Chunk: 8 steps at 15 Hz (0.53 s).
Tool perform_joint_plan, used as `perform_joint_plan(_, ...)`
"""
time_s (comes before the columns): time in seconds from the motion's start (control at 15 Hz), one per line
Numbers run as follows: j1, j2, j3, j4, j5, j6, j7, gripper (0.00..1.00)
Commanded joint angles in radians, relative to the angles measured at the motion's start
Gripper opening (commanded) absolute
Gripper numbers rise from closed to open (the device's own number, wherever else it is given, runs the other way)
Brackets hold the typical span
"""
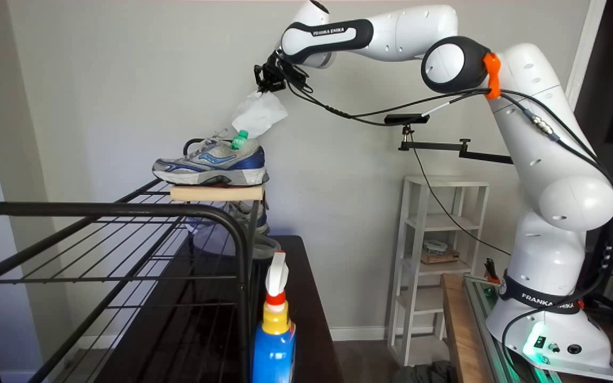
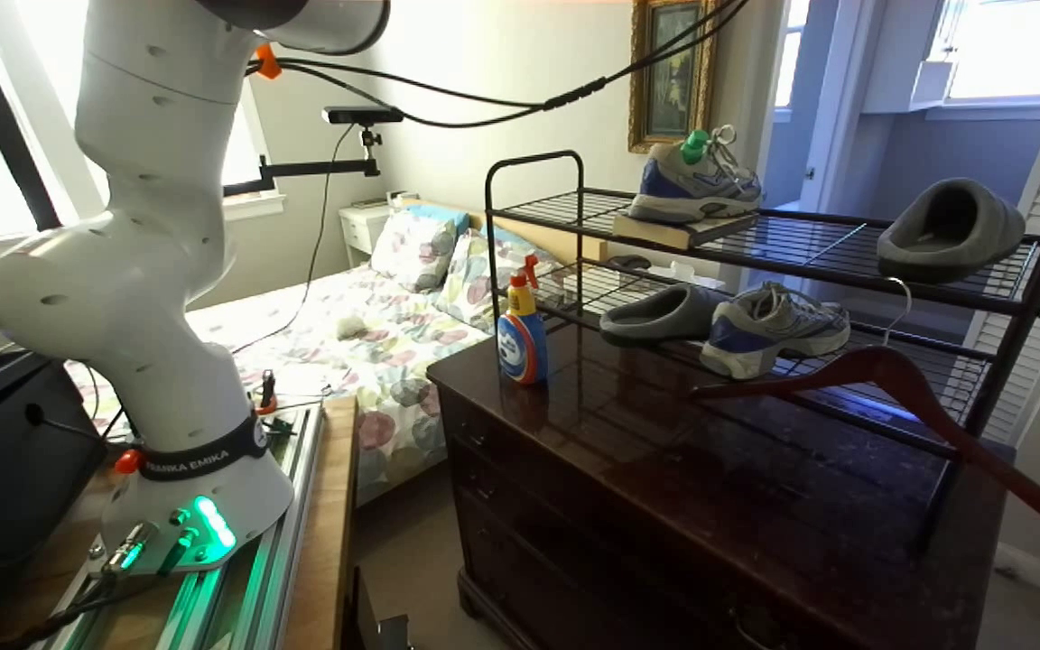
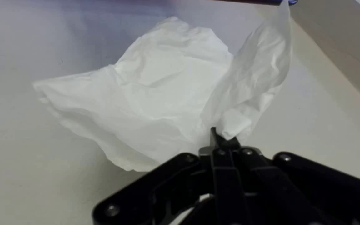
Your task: Move the tissue to the right then move the slipper to the left
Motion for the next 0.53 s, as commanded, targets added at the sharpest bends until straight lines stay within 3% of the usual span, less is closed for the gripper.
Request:
perform_joint_plan(0.0, -0.028, 0.105, 0.029, 0.129, 0.036, -0.006, -0.035, 0.00)
perform_joint_plan(0.33, -0.044, 0.179, 0.110, 0.199, 0.068, -0.041, -0.125, 0.00)
perform_joint_plan(0.47, -0.021, 0.178, 0.105, 0.201, 0.044, -0.032, -0.089, 0.00)
